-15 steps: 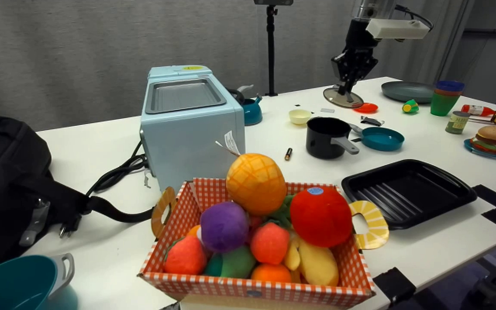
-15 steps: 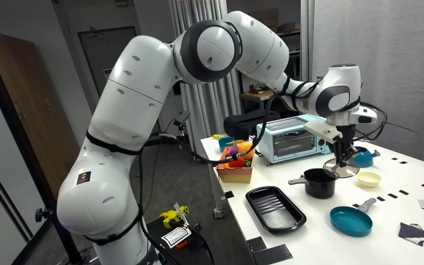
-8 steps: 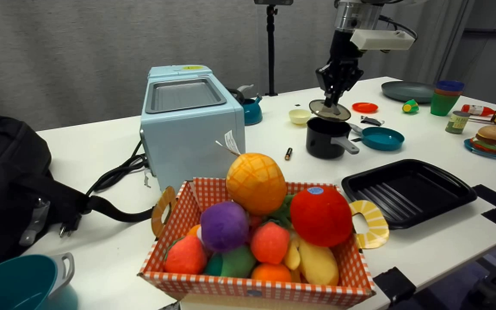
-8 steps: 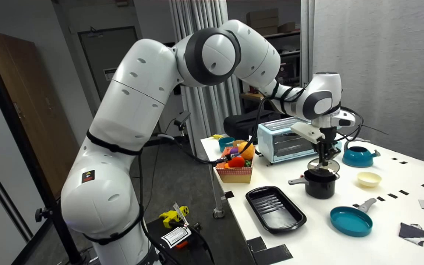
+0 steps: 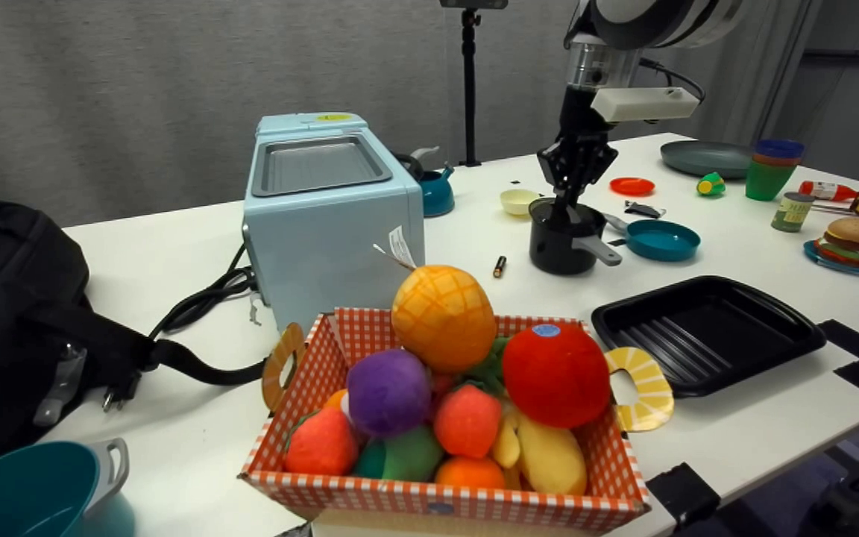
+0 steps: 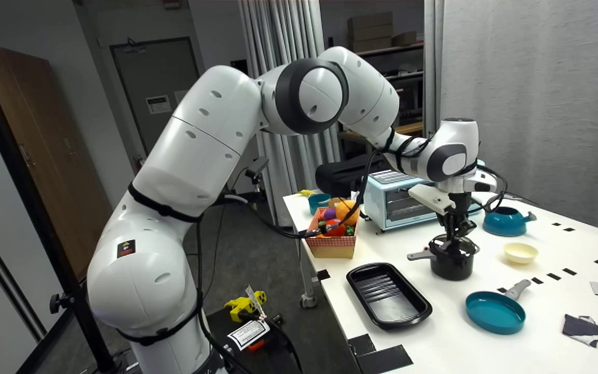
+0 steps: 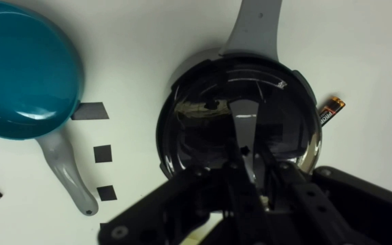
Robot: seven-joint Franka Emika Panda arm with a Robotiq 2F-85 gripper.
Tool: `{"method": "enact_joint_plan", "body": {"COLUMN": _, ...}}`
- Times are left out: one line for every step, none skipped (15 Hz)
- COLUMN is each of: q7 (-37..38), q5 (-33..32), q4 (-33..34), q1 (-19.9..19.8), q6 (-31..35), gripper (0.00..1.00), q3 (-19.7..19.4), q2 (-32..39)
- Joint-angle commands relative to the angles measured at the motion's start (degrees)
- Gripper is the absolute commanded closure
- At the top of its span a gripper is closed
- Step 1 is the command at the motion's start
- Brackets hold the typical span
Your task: Remove the lid from the pan and place it on the pot
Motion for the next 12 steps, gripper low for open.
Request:
{"method": "enact_joint_plan", "body": {"q7": 1.8, "q5": -0.4, "q4": 3.9, "q1": 1.1, "q6": -3.5, "gripper": 0.59, "q3": -1.0, "q2": 2.1}}
{"method": "enact_joint_plan", "body": {"q7": 1.8, "q5": -0.4, "q4": 3.9, "q1": 1.2, "q6": -4.0, "gripper": 0.53, "q3": -1.0, "q2": 2.0}}
{"method": "enact_joint_plan", "body": {"q7": 1.7, "q5": -0.4, "q4": 3.7, "q1": 1.2, "q6": -4.2, "gripper": 0.44, "q3": -1.1, "q2": 1.8}}
{"method": "enact_joint_plan", "body": {"q7": 1.6, "q5": -0.3, "q4": 3.5, "q1": 1.1, "q6": -4.2, "gripper": 0.37, "q3": -1.0, "q2": 1.6}}
{"method": "enact_joint_plan", "body": {"q7": 1.2, "q5": -0.1, "q4": 2.9, "q1": 0.9, "q6": -4.1, "gripper": 0.31, "q3": -0.9, "q2": 1.0}}
{"method": "enact_joint_plan", "body": {"q7": 1.0, "q5": -0.1, "q4": 2.3, "q1": 0.7, "q6": -3.8, "gripper": 0.22, "q3": -0.9, "q2": 0.5}}
{"method": "enact_joint_plan", "body": {"q7": 0.6, "q5": 0.1, "q4": 1.3, "q1": 0.5, "q6": -3.3, "gripper": 0.15, "q3": -0.8, "q2": -0.3}}
{"method": "enact_joint_plan", "body": {"q7": 0.4, "q5": 0.2, "q4": 0.6, "q1": 0.3, "q6": -2.8, "gripper": 0.08, "q3": -0.8, "q2": -1.0}}
{"method": "enact_joint_plan", "body": {"q7": 0.0, "q5": 0.3, "q4": -0.5, "q1": 0.1, "q6": -2.2, "gripper": 0.02, "q3": -0.8, "q2": -2.0}}
{"method": "enact_joint_plan", "body": {"q7": -0.2, "q5": 0.4, "q4": -1.4, "q1": -0.1, "q6": -1.6, "gripper": 0.0, "q3": -0.8, "q2": -2.9}}
{"method": "enact_joint_plan", "body": {"q7": -0.5, "q5": 0.4, "q4": -1.9, "q1": -0.3, "q6": -1.3, "gripper": 0.0, "q3": -0.9, "q2": -3.8}}
{"method": "enact_joint_plan", "body": {"q7": -0.8, "q5": 0.4, "q4": -2.7, "q1": -0.7, "q6": -0.8, "gripper": 0.0, "q3": -1.0, "q2": -4.9}}
